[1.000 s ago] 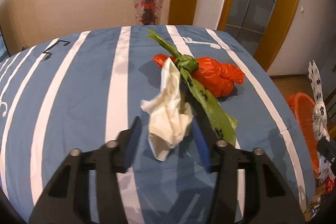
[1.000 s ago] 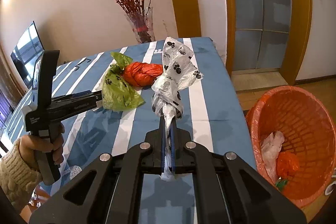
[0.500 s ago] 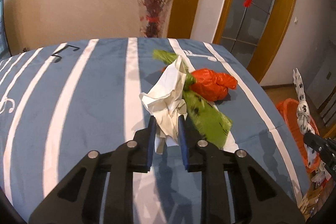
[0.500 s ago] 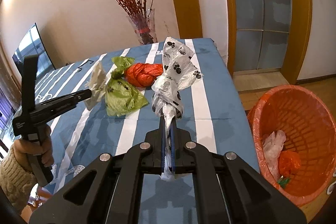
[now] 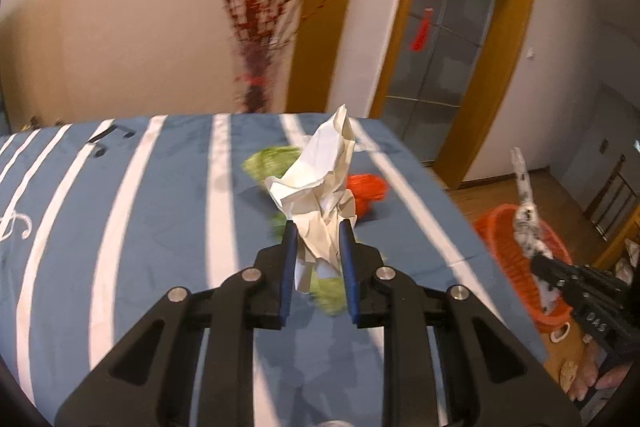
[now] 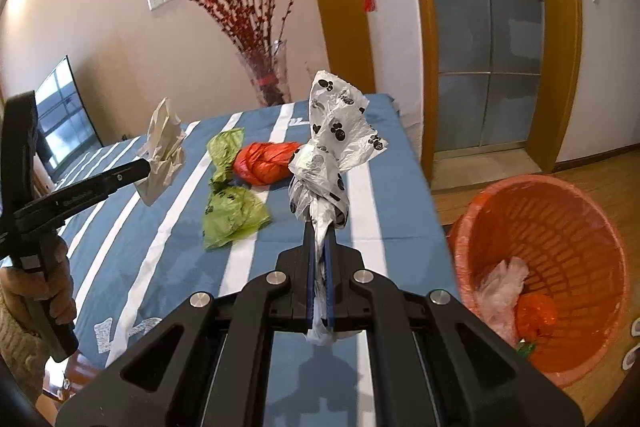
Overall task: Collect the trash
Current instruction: 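Carry both items over the orange basket and open both tools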
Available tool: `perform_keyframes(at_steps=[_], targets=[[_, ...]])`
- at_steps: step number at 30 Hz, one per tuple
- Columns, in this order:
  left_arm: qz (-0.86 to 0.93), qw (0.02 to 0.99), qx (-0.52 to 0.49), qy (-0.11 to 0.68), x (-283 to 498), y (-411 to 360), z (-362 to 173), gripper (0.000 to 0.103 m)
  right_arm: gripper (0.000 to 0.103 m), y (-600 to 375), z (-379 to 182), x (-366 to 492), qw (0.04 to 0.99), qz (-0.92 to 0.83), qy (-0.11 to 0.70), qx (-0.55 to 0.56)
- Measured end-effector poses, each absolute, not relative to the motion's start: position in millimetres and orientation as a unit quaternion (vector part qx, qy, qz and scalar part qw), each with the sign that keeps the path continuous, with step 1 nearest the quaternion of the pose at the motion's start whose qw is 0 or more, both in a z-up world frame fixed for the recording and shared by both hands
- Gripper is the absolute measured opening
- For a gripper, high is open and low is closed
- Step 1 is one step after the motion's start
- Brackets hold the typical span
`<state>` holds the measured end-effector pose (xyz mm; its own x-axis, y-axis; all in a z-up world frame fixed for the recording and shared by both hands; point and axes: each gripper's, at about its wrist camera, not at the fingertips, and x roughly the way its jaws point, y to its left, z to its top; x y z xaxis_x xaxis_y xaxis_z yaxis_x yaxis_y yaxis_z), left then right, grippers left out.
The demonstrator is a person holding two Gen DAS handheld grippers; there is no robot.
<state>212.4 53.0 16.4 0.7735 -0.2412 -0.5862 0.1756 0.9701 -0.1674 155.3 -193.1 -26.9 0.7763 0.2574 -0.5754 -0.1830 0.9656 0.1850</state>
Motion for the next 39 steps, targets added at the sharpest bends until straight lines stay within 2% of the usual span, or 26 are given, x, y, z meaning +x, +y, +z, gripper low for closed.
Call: perform_keyframes(at_steps=[14, 25, 35, 37, 39], targets=[[-0.24, 0.919, -0.038, 0.31, 208, -87, 32, 0.022, 0.005, -285, -21, 137, 0.952, 0.009, 0.285, 0.108], [-0.31, 0.889, -0.025, 0.336, 214, -183, 8, 0.022, 0.005, -357, -24, 125, 0.948, -0.057, 0.268, 0.161], [-0.341, 0.869, -0.02, 0.358, 222, -233, -11, 0.022, 0.005, -387, -34, 123, 0.944, -0.076, 0.262, 0.186], [-0.344, 0.865, -0.02, 0.364, 224, -241, -16, 0.023, 0.005, -393, -37, 125, 0.942, -0.077, 0.263, 0.193], [-0.343, 0.862, -0.019, 0.372, 226, -247, -21, 0.029, 0.005, -398, -41, 124, 0.94, -0.077, 0.263, 0.202]])
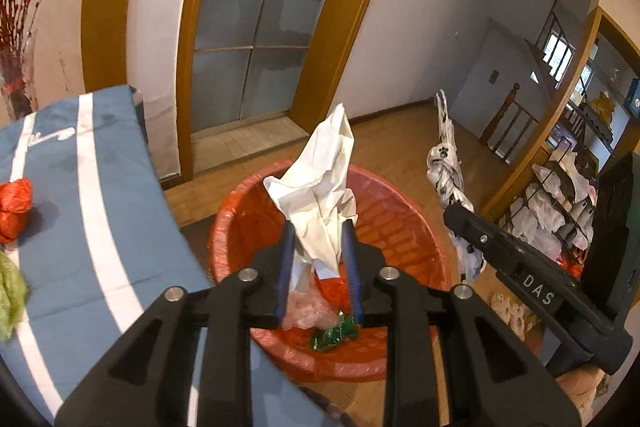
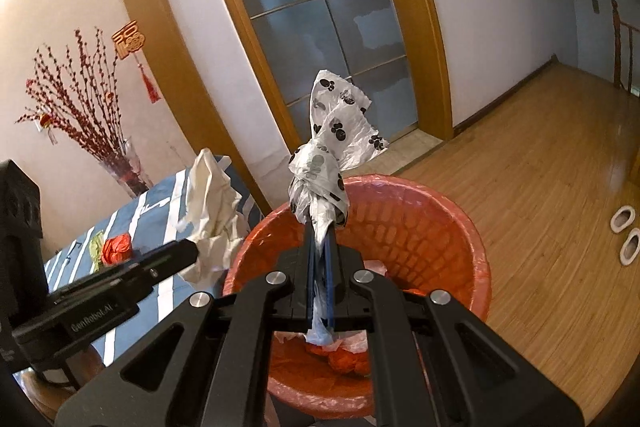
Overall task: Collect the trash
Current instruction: 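Carry both items over the orange basket and open both tools, then return to the table and grasp the lime-green bag with the left tool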
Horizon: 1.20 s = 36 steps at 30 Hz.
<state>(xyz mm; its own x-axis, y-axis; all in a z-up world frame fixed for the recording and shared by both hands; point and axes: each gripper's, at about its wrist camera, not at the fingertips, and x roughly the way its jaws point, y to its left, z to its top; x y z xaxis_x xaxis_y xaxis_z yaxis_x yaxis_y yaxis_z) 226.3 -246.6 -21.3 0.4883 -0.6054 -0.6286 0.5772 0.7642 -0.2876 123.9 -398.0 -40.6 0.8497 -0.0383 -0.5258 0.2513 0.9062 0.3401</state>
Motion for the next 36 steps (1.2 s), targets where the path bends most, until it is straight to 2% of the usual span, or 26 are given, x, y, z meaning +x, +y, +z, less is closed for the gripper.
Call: perform_keyframes(at_steps=[3, 5, 10, 12, 14, 16, 26, 36], targets=[[-0.34, 0.857, -0.02, 0.387, 232, -252, -32, 0.034, 0.014, -409, -46, 121, 0.936, -0.079, 0.262, 0.22], [-0.336, 0.852, -0.025, 0.4, 237, -253, -40, 0.034, 0.027, -414, -49, 121, 0.934, -0.083, 0.262, 0.228], [-0.331, 0.846, -0.033, 0.415, 242, -246, -51, 0.035, 0.028, -416, -53, 121, 0.933, -0.086, 0.266, 0.228], [-0.326, 0.85, -0.031, 0.413, 242, -241, -50, 0.039, 0.03, -415, -53, 120, 0.933, -0.087, 0.267, 0.225], [-0.316, 0.857, -0.025, 0.406, 241, -233, -47, 0.041, 0.043, -416, -52, 119, 0.934, -0.09, 0.264, 0.223], [-0.306, 0.864, -0.021, 0.4, 242, -223, -45, 0.044, 0.048, -415, -49, 117, 0.936, -0.094, 0.259, 0.221], [-0.238, 0.892, -0.004, 0.384, 235, -154, -38, 0.05, 0.057, -393, -41, 118, 0.942, -0.083, 0.259, 0.199], [-0.138, 0.924, 0.002, 0.358, 230, -49, -30, 0.051, 0.058, -323, -35, 140, 0.947, -0.005, 0.279, 0.158]])
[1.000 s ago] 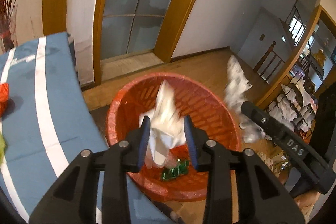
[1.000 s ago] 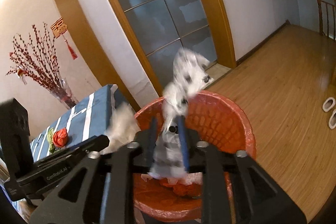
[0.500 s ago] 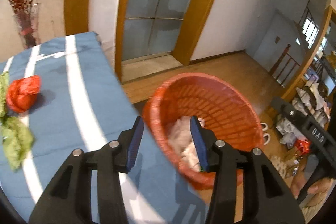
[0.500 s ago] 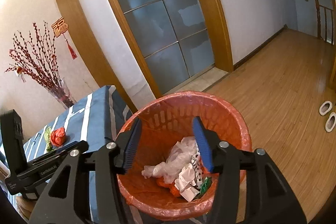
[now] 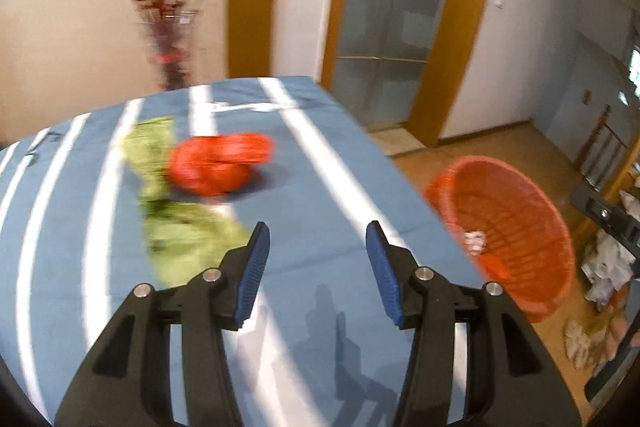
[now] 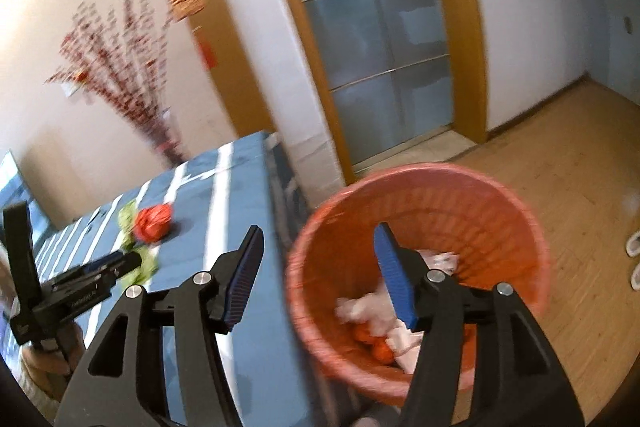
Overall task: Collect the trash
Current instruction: 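Return to the table and grasp the lime-green bag with the left tool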
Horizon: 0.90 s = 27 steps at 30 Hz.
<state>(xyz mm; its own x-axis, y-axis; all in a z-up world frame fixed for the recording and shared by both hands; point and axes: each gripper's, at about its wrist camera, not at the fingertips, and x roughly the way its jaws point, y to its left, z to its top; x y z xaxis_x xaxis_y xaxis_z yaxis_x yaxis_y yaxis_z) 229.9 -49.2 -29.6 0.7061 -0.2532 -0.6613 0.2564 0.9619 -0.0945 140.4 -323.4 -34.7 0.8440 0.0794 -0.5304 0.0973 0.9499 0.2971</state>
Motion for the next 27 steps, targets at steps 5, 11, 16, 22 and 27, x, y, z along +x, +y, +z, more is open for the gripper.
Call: perform_keyframes(at_steps=[5, 11, 16, 22, 27], targets=[[-0.087, 0.931, -0.01, 0.355, 233, 3, -29, 0.054, 0.058, -270, -36, 160, 0.945, 0.051, 0.297, 0.126], [-0.049, 0.931, -0.038, 0.359, 242, 48, -33, 0.054, 0.058, -220, -39, 178, 0.941, 0.09, 0.313, 0.095], [-0.039, 0.925, -0.058, 0.373, 266, 56, -44, 0.053, 0.058, -204, -43, 186, 0.938, 0.094, 0.321, 0.091], [-0.035, 0.91, -0.063, 0.409, 303, 45, -68, 0.049, 0.058, -208, -52, 192, 0.934, 0.081, 0.335, 0.092], [-0.026, 0.904, -0.059, 0.423, 319, 41, -78, 0.03, 0.058, -210, -59, 198, 0.931, 0.078, 0.344, 0.092]])
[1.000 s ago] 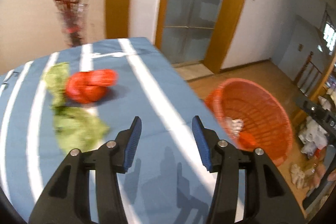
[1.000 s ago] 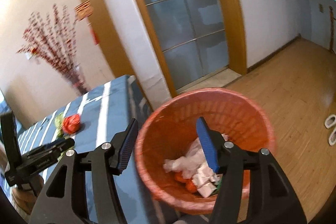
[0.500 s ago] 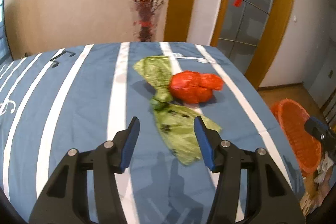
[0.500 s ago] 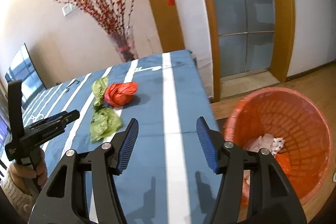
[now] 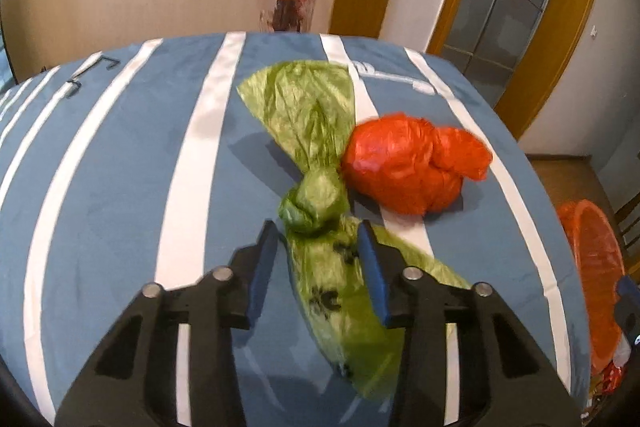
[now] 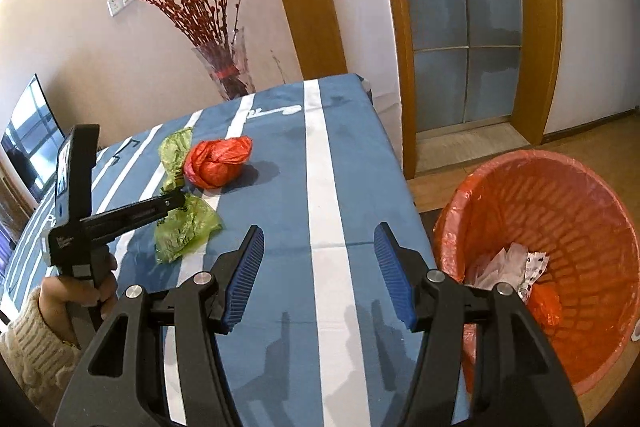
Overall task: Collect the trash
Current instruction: 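Return to the table and grasp the lime-green bag with the left tool, then grasp the red-orange bag with the right tool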
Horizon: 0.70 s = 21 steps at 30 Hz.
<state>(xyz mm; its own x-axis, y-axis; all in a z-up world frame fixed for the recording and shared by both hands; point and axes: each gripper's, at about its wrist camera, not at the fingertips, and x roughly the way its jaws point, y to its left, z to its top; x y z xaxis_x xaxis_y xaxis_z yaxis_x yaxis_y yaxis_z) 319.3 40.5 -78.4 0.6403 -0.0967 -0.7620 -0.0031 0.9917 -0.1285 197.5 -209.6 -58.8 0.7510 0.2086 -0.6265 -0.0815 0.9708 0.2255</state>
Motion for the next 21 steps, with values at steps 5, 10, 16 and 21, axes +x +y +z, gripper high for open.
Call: perform_keyframes(at_steps=[5, 10, 16, 21], targets=[[-0.031, 0.9, -0.057, 0.431, 322, 41, -82, 0.006, 0.058, -206, -63, 202, 0.928, 0.083, 0.351, 0.098], [-0.027, 0.902, -0.067, 0.425, 313, 59, -76, 0.002, 0.058, -198, -62, 206, 0.927, 0.092, 0.351, 0.09], [-0.003, 0.917, -0.055, 0.394, 297, 94, -57, 0.002, 0.058, -180, -62, 220, 0.923, 0.116, 0.355, 0.091], [-0.001, 0.923, -0.063, 0.381, 287, 116, -49, 0.002, 0.058, -155, -66, 234, 0.916, 0.14, 0.365, 0.09]])
